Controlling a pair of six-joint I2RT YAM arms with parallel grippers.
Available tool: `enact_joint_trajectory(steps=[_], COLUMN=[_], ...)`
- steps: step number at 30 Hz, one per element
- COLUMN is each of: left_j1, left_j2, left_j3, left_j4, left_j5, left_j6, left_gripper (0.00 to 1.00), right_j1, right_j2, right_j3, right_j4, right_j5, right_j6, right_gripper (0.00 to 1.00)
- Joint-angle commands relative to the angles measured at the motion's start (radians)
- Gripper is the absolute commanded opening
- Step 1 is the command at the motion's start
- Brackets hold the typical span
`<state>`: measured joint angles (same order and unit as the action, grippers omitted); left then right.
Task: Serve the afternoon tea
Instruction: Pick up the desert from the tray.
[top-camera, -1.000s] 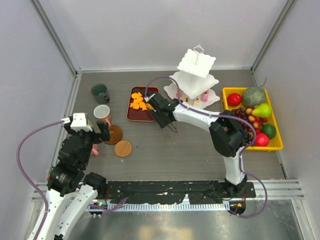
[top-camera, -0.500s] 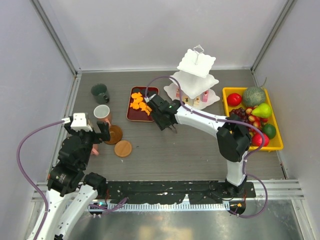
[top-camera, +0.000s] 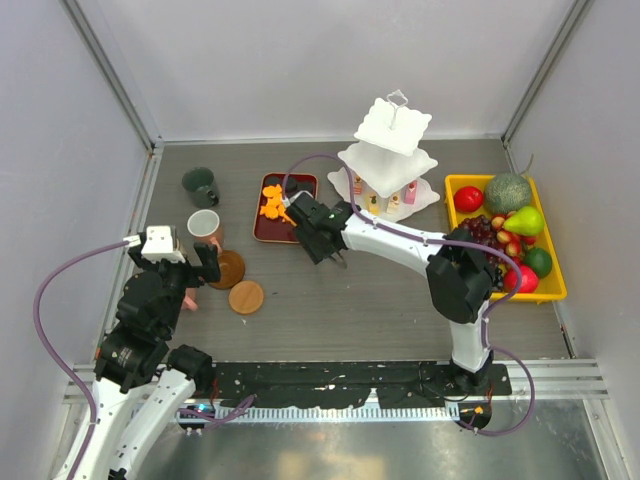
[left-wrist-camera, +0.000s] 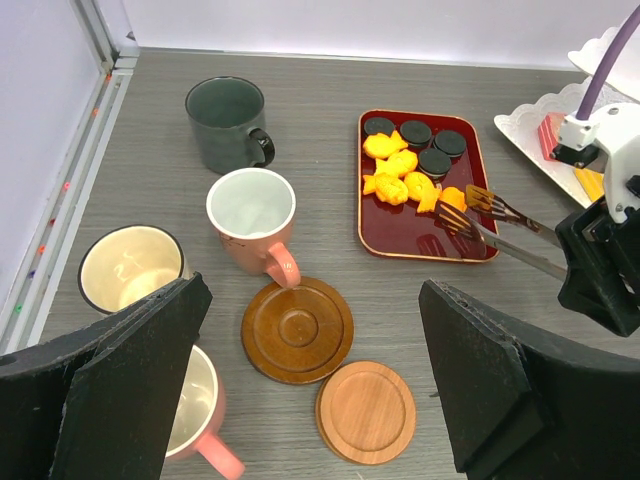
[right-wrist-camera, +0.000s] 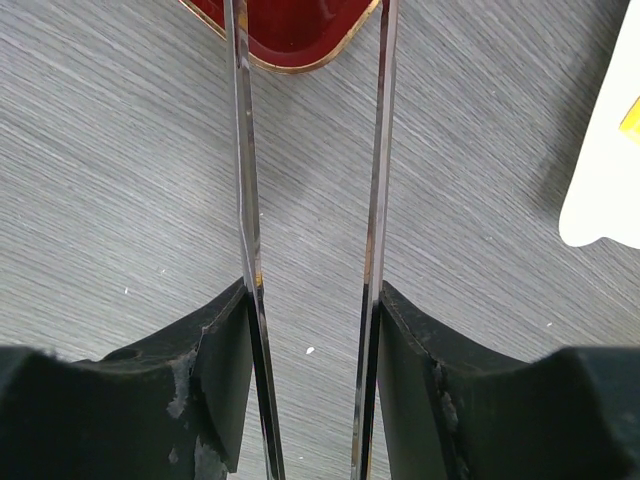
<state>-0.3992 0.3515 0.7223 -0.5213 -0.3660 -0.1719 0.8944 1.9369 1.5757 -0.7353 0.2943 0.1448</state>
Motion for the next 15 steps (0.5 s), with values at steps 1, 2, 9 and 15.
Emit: enact_joint_trajectory(steps=[1, 2, 9, 15], left_j1=[-0.003, -0.003, -0.003, -0.003], left_j2=[0.003, 0.001, -0.002, -0.002], left_j3=[-0.003, -0.001, -0.003, -0.004], left_j4=[0.049, 0.049, 0.047, 0.049], left_j5=[0.007, 0.007, 0.004, -0.001], left_j6=[0.002, 0.002, 0.002, 0.003], left_gripper=[0.99, 0.99, 0.99, 0.99], right_j1=[0.005, 0.005, 0.011, 0.009], right_j2=[0.026, 0.031, 0.08, 0.105], right_j3=[0.067, 0.079, 0.112, 0.144], right_j4=[-0.009, -0.021, -0.039, -0.061], right_j5=[0.051, 0.058, 0.085, 0.109], right_j6=[0.025, 0.03, 0.03, 0.009], right_gripper=[0.52, 0.53, 0.53, 0.5])
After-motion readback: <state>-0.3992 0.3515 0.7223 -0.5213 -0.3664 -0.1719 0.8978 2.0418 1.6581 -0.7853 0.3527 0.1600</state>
